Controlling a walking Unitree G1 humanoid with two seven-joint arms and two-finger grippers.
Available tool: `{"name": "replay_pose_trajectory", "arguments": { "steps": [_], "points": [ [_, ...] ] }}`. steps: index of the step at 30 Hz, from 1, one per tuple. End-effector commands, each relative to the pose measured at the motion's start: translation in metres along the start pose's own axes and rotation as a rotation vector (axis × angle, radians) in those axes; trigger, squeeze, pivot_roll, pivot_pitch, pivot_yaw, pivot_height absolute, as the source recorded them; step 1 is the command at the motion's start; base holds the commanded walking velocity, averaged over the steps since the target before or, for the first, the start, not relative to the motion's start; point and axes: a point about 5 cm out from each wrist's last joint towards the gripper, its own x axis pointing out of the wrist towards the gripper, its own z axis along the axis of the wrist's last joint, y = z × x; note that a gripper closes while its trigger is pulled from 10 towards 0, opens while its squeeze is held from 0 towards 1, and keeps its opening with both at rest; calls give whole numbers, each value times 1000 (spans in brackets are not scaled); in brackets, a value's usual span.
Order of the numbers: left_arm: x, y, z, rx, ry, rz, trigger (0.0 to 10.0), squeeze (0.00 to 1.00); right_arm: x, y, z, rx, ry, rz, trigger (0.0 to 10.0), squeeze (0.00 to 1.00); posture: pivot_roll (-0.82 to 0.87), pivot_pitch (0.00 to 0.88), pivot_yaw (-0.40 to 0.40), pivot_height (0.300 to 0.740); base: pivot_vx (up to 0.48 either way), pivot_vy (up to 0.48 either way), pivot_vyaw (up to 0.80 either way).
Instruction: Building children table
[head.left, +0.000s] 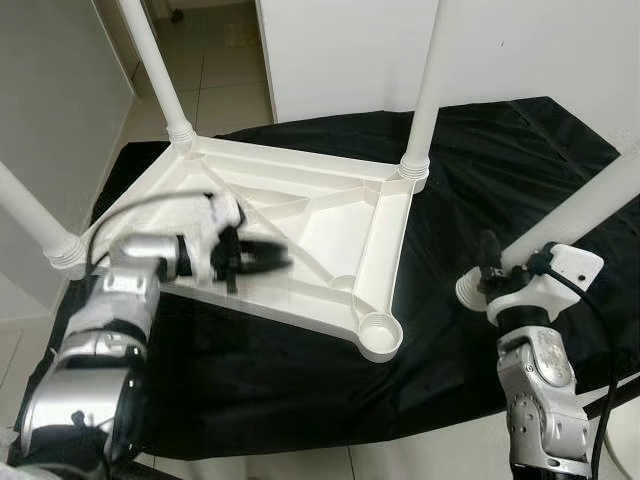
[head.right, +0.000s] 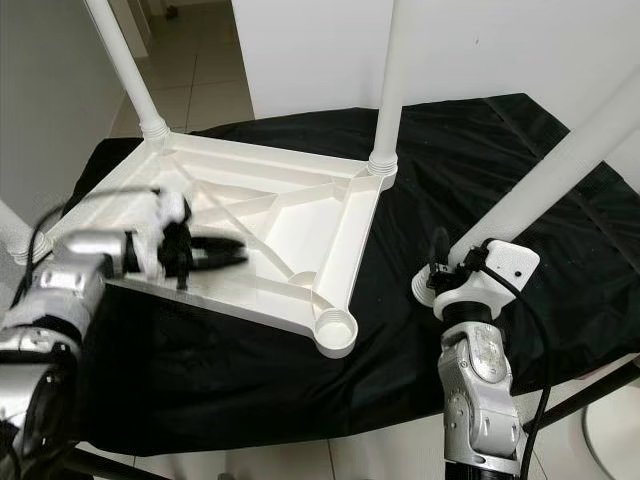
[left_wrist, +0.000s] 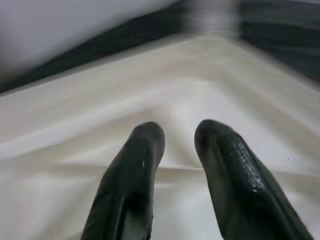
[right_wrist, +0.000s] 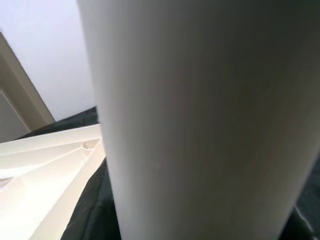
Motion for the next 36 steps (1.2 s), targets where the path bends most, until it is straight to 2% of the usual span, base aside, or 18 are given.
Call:
{"name": "replay_pose_trajectory", "arguments": {
  "steps": [1,5,11,12,15,16,17,20,22,23,25,26,27,30,33,34,36],
  "points": [
    [-5,5,-10,-29,34,106,10000,0,1,2,0,2,-7,12,10000,0,-78,20,82,740,0,0,0],
    [-7,4,-15,-23,48,145,10000,0,3,2,1,2,-8,18,10000,0,-78,20,78,740,0,0,0],
    [-11,3,-17,-40,35,144,10000,0,3,2,1,0,-10,18,10000,0,-80,22,77,740,0,0,0],
    [-25,-2,-25,-90,-3,57,10000,0,2,0,1,-3,-11,12,10000,0,-82,23,79,740,0,0,0],
    [-32,-7,-27,-100,-33,8,10000,0,2,-1,2,-4,-12,9,10000,0,-84,25,78,740,0,0,0],
    [-42,-20,-28,-94,-73,-70,10000,0,2,-2,2,-5,-13,9,10000,0,-80,28,74,740,0,0,0],
    [-42,-20,-28,-94,-73,-70,10000,0,2,-2,2,-5,-13,9,10000,0,-80,28,74,740,0,0,0],
    [-51,-36,-30,-68,-77,-161,10000,0,4,-3,2,-6,-13,8,10000,0,-64,32,59,740,0,0,0],
    [-53,-39,-30,-55,-80,-176,10000,0,4,-3,2,-5,-13,7,10000,0,-58,31,56,740,0,0,0],
    [-54,-47,-30,-58,-76,-215,10000,102,6,-1,1,-2,-12,14,10000,0,-54,31,54,740,0,0,0],
    [-54,-47,-30,-58,-76,-215,10000,102,6,-1,1,-2,-12,14,10000,0,-54,31,54,740,0,0,0],
    [-55,-53,-30,-62,-73,-243,10000,1000,7,0,1,0,-11,20,10000,0,-47,31,51,740,0,0,0],
    [-55,-53,-30,-62,-73,-243,10000,1000,7,0,1,0,-11,20,10000,0,-47,31,51,740,0,0,0],
    [-60,-74,-32,-28,-43,-346,10000,1000,12,3,0,7,-14,31,10000,0,-38,29,46,740,0,0,0],
    [-61,-77,-32,-18,-37,-355,10000,1000,12,3,0,8,-14,32,10000,0,-38,29,46,740,0,0,0],
    [-61,-81,-34,12,-24,-376,10000,0,12,2,0,8,-14,32,10000,0,-35,29,46,740,0,0,0],
    [-63,-85,-35,27,-15,-393,10000,0,12,2,1,9,-14,32,10000,0,-35,29,46,740,0,0,0]
  ]
}}
